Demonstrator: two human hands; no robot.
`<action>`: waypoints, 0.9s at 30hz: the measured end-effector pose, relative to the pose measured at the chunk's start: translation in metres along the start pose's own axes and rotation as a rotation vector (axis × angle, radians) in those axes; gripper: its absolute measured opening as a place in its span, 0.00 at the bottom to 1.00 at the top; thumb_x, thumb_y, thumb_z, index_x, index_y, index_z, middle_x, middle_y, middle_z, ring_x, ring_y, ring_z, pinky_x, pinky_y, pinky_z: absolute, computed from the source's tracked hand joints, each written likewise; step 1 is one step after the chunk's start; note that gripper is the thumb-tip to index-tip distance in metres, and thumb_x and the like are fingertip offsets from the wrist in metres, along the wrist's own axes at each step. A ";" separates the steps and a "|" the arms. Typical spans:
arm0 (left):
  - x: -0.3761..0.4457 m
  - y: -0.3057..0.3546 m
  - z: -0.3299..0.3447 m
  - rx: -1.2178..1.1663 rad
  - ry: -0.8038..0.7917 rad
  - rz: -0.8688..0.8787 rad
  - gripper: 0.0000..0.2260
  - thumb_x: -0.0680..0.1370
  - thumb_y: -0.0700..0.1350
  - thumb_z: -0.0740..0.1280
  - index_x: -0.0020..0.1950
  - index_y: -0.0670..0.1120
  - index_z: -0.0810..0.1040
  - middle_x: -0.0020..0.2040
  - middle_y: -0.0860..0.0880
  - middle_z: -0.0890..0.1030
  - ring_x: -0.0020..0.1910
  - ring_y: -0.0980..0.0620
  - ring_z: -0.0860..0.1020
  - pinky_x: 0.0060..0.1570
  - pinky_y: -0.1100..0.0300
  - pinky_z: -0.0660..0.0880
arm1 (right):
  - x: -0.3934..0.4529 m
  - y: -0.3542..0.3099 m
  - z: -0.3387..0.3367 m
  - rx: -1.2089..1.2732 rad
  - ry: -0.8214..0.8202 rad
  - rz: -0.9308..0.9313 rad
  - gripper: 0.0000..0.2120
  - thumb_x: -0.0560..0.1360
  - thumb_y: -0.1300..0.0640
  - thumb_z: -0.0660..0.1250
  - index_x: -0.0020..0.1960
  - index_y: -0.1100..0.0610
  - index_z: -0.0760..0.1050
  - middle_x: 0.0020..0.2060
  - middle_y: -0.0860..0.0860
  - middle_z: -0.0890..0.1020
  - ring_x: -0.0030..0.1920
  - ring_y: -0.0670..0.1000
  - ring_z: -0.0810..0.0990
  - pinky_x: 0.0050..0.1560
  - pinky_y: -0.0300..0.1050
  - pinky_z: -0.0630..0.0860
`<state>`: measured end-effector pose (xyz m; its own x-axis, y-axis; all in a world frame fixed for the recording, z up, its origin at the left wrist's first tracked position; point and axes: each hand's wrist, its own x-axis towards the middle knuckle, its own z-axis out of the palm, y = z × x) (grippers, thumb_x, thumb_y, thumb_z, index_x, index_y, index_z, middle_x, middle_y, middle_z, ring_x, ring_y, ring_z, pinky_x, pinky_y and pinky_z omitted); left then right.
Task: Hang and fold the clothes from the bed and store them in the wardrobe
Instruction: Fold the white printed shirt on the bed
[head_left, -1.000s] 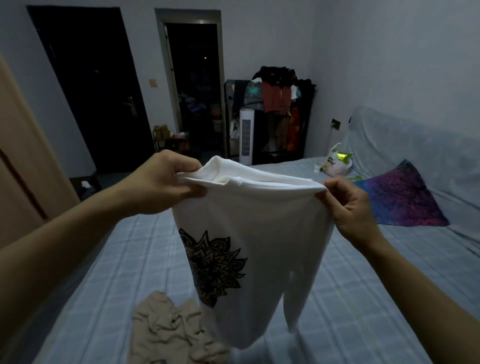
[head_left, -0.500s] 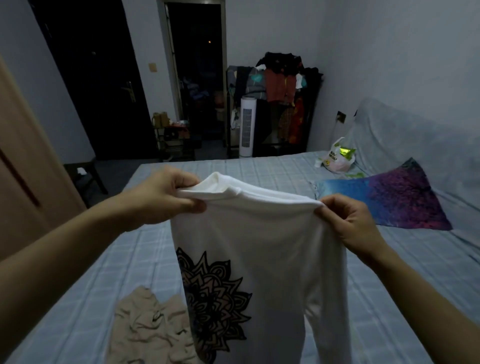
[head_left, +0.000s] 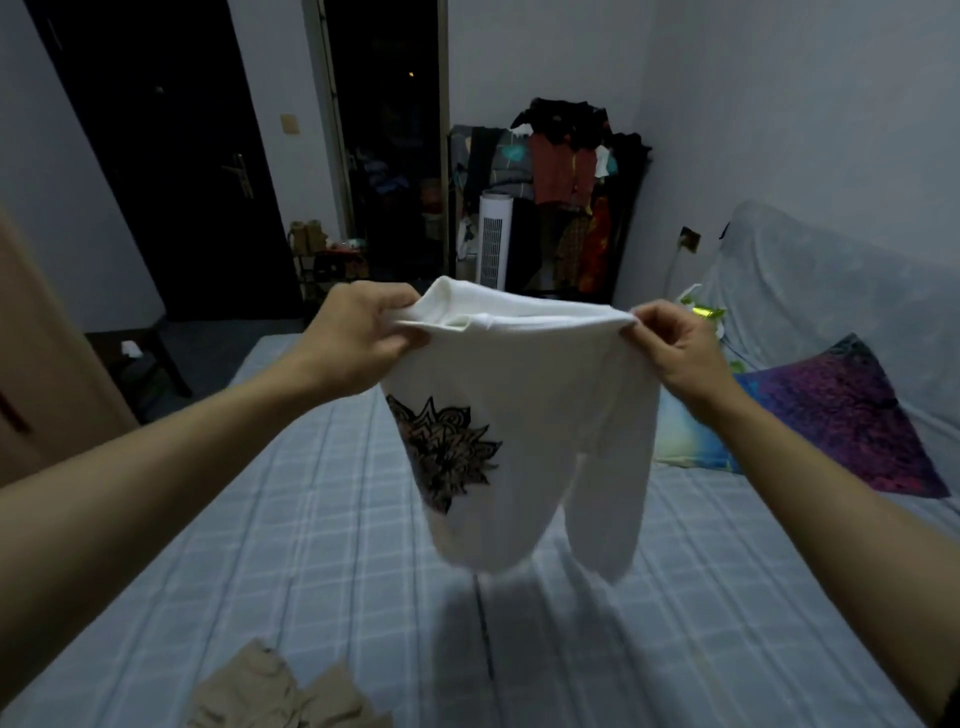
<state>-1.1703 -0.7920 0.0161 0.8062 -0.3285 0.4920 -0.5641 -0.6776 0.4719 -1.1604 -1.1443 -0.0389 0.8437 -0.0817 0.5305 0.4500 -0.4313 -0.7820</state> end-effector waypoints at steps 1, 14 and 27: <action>-0.001 0.000 -0.004 0.007 0.027 0.046 0.08 0.76 0.44 0.73 0.39 0.50 0.78 0.35 0.51 0.78 0.34 0.54 0.75 0.32 0.60 0.71 | 0.006 -0.007 -0.001 0.004 -0.001 -0.038 0.09 0.78 0.56 0.68 0.43 0.44 0.80 0.35 0.40 0.81 0.36 0.37 0.76 0.37 0.31 0.73; -0.173 -0.039 0.106 0.137 -0.188 0.245 0.06 0.73 0.36 0.74 0.43 0.42 0.77 0.40 0.46 0.78 0.36 0.45 0.77 0.35 0.61 0.68 | -0.145 0.082 0.026 -0.221 -0.348 0.045 0.05 0.77 0.64 0.69 0.44 0.57 0.80 0.37 0.54 0.82 0.36 0.46 0.76 0.40 0.40 0.72; -0.485 -0.052 0.265 0.103 -0.858 0.102 0.04 0.74 0.41 0.69 0.44 0.48 0.75 0.43 0.49 0.76 0.41 0.47 0.76 0.33 0.54 0.73 | -0.502 0.231 0.062 -0.410 -0.970 0.089 0.05 0.77 0.60 0.68 0.49 0.60 0.80 0.45 0.55 0.82 0.44 0.58 0.80 0.46 0.53 0.77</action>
<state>-1.4846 -0.7717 -0.4410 0.6319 -0.7455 -0.2121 -0.6556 -0.6600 0.3669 -1.4622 -1.1472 -0.5060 0.8229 0.5471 -0.1535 0.3944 -0.7444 -0.5388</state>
